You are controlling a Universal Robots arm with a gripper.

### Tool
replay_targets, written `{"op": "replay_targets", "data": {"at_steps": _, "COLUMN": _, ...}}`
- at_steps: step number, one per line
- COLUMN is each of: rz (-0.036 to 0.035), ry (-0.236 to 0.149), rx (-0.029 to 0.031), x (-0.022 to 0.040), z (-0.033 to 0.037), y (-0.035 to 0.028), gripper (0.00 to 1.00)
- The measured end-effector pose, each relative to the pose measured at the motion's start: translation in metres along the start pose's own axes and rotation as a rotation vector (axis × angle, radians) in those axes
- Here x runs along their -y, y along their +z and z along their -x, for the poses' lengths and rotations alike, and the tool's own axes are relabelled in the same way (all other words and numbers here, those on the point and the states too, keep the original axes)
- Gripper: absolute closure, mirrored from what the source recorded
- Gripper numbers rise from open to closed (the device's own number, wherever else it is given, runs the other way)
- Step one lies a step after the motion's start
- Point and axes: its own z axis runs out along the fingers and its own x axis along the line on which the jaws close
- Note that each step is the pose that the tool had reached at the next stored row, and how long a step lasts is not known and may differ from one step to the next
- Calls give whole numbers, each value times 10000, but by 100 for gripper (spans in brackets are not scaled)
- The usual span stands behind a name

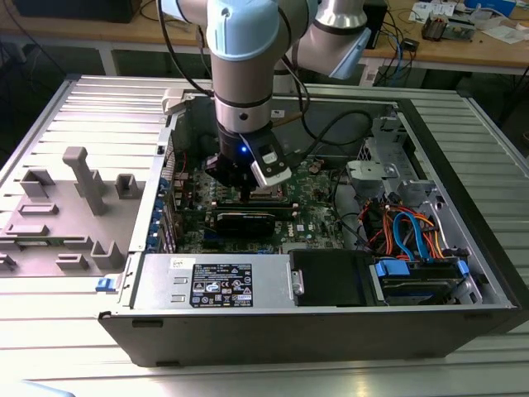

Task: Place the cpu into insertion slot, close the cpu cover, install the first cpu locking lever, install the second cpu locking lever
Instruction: 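Install the second cpu locking lever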

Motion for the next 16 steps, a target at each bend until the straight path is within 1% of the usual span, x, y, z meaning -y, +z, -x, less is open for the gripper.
{"op": "replay_targets", "data": {"at_steps": 3, "rz": 2, "ry": 2, "rx": 0, "x": -2, "z": -5, "y": 7, "gripper": 89}}
{"op": "replay_targets", "data": {"at_steps": 5, "rz": 34, "ry": 2, "rx": 5, "x": -4, "z": -22, "y": 11, "gripper": 89}}
{"op": "replay_targets", "data": {"at_steps": 8, "rz": 109, "ry": 4, "rx": 16, "x": -5, "z": -40, "y": 12, "gripper": 89}}
{"op": "replay_targets", "data": {"at_steps": 9, "rz": 211, "ry": 6, "rx": 29, "x": -5, "z": -52, "y": 14, "gripper": 89}}
{"op": "replay_targets", "data": {"at_steps": 10, "rz": 257, "ry": 8, "rx": 35, "x": -5, "z": -56, "y": 15, "gripper": 89}}
{"op": "replay_targets", "data": {"at_steps": 13, "rz": 372, "ry": 12, "rx": 50, "x": -6, "z": -68, "y": 19, "gripper": 89}}
{"op": "replay_targets", "data": {"at_steps": 14, "rz": 431, "ry": 15, "rx": 57, "x": -6, "z": -78, "y": 23, "gripper": 89}}
{"op": "replay_targets", "data": {"at_steps": 15, "rz": 460, "ry": 15, "rx": 65, "x": -6, "z": -91, "y": 32, "gripper": 89}}
{"op": "replay_targets", "data": {"at_steps": 16, "rz": 468, "ry": 15, "rx": 67, "x": -5, "z": -97, "y": 36, "gripper": 89}}
